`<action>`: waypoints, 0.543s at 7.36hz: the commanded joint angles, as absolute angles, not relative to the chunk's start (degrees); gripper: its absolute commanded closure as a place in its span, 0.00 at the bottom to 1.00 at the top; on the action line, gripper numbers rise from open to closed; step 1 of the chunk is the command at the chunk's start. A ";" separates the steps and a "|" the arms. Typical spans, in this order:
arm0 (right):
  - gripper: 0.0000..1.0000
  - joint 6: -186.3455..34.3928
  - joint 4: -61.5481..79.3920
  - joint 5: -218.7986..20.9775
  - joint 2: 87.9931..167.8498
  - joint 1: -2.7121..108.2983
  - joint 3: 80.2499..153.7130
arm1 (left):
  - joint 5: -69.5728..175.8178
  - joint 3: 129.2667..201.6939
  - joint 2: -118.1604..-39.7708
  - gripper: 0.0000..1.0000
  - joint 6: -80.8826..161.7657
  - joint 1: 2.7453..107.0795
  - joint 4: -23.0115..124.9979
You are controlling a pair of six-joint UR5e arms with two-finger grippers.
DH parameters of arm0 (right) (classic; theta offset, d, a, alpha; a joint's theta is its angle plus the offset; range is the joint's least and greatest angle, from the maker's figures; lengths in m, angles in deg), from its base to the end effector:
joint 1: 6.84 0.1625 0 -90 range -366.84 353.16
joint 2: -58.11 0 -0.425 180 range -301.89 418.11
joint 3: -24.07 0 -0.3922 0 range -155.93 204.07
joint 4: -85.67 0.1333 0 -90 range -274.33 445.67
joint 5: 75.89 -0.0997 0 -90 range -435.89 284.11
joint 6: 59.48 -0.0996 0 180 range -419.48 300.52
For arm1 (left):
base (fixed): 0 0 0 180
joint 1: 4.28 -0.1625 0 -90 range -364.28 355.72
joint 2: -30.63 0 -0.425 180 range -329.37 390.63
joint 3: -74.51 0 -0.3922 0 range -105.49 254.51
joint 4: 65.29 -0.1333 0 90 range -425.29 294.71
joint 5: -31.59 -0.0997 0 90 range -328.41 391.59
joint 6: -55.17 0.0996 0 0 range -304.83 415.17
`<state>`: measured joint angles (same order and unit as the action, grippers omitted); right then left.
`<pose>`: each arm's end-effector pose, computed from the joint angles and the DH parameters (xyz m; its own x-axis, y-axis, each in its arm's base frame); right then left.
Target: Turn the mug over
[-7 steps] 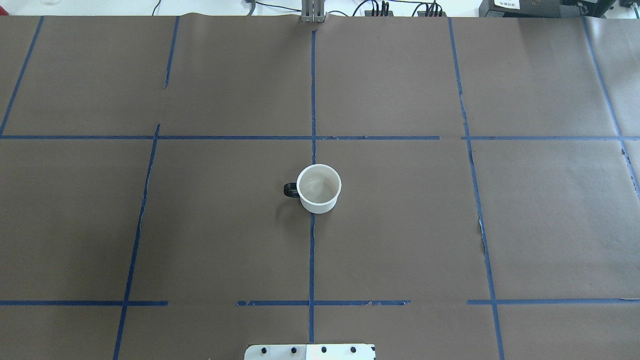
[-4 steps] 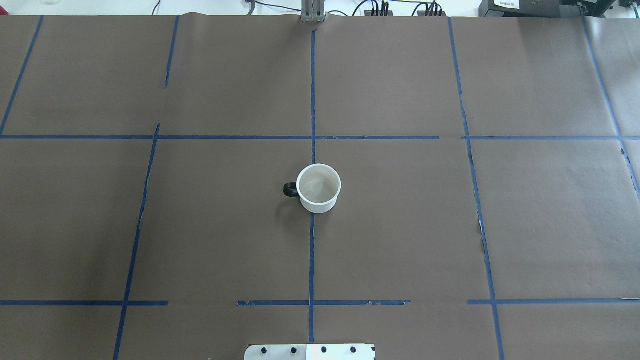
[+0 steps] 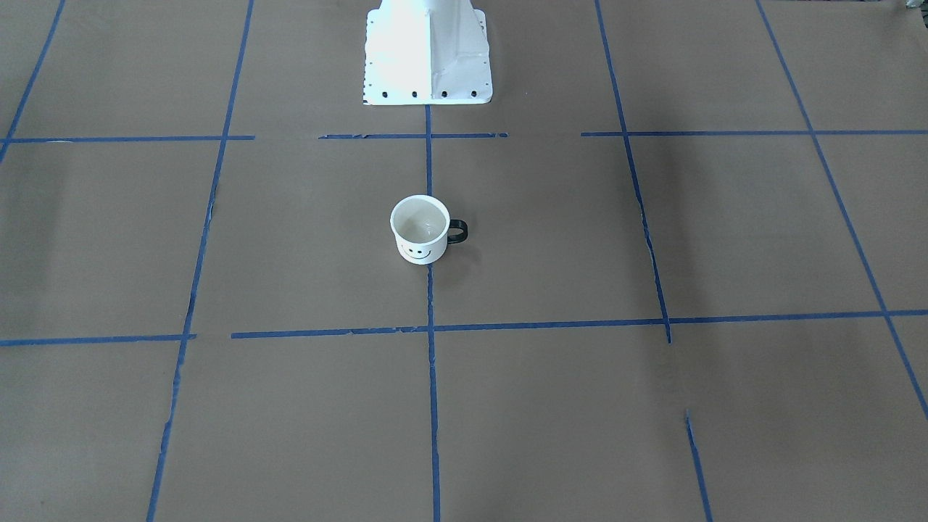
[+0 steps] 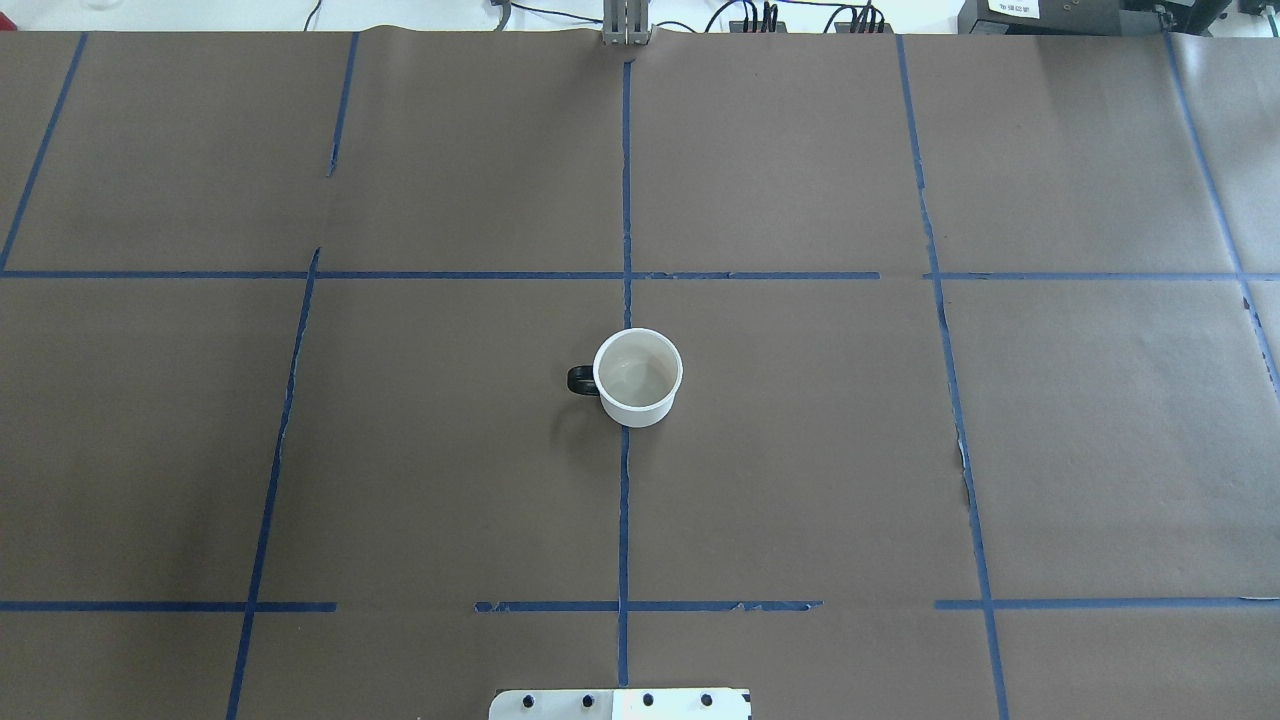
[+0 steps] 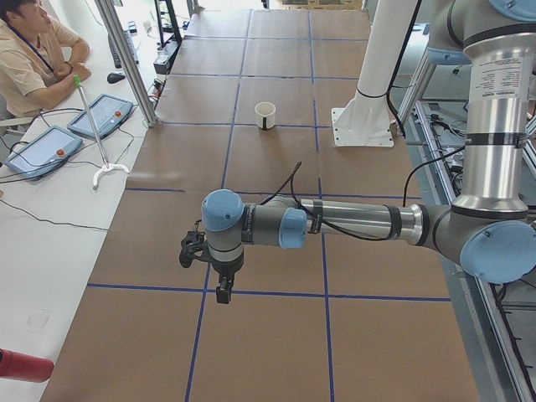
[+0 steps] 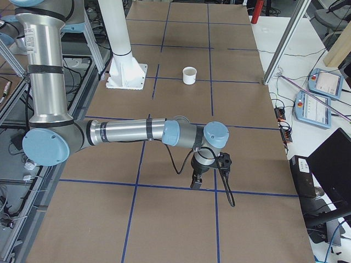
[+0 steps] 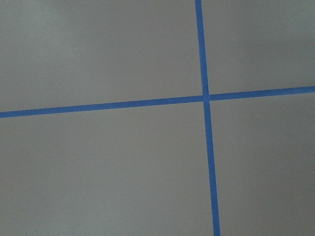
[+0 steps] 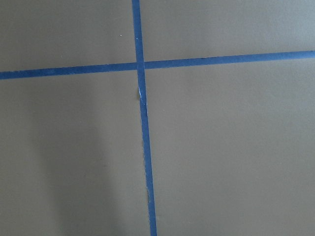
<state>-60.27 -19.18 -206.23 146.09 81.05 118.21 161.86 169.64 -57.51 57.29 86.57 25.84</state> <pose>0.0507 -0.4942 0.6353 0.7657 0.0833 0.6377 0.0258 0.9868 -0.1599 -0.0761 -0.4819 0.6330 0.7637 0.0751 -0.6412 -0.0135 0.9948 0.1005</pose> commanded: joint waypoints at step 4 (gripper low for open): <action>0.00 -60.27 -19.18 -206.23 146.09 81.05 118.21 | 162.19 169.61 -57.52 0.00 57.19 86.60 25.86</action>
